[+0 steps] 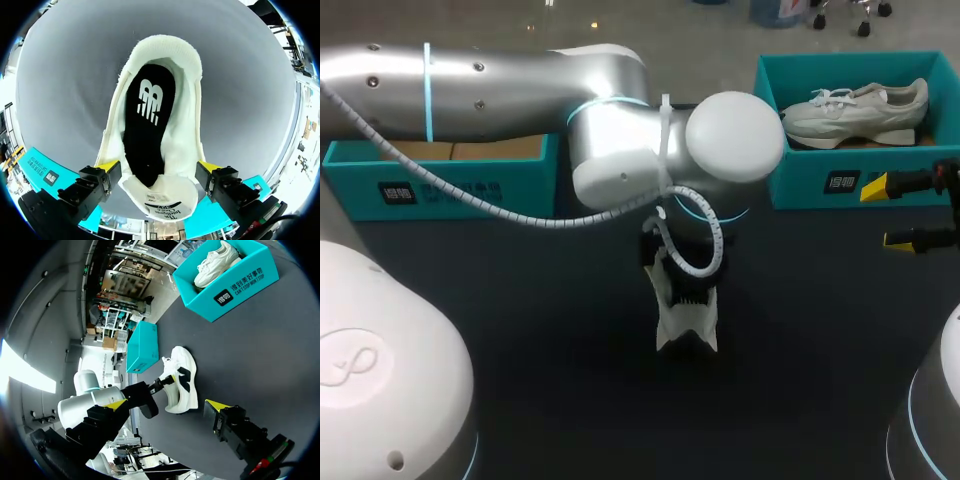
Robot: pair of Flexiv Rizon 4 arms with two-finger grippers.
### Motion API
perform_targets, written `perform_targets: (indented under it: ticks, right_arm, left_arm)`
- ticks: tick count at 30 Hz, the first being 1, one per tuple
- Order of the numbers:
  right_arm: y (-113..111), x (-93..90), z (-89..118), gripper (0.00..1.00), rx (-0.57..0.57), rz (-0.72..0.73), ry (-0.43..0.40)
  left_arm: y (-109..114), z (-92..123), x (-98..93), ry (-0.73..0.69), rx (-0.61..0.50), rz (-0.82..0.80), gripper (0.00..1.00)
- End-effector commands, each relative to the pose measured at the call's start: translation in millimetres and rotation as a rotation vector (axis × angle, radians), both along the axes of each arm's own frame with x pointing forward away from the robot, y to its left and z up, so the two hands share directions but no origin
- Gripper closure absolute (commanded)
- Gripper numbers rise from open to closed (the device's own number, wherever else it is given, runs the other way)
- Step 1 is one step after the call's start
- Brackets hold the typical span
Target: Take the shoe out of the shoebox, open the shoe tongue, remove and reinsert the insole, then place the shoe into the shoebox
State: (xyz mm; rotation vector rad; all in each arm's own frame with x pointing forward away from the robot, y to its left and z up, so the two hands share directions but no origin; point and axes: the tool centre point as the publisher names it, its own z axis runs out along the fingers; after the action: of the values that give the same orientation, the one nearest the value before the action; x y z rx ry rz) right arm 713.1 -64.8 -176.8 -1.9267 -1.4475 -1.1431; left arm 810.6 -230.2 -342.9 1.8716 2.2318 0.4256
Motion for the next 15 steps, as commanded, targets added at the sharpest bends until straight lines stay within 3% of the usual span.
perform_targets:
  ticks: [1, 15]
  right_arm:
    - [0.3, -1.0, -0.2, 0.0, -0.003, -0.002, 0.001]
    - [0.3, -1.0, -0.2, 0.0, -0.003, -0.002, 0.001]
  left_arm:
    - [3.8, 0.4, 9.0, 0.013, -0.005, -0.005, 0.0]
    - [9.2, 20.6, 17.8, -0.015, -0.018, 0.0, 0.0]
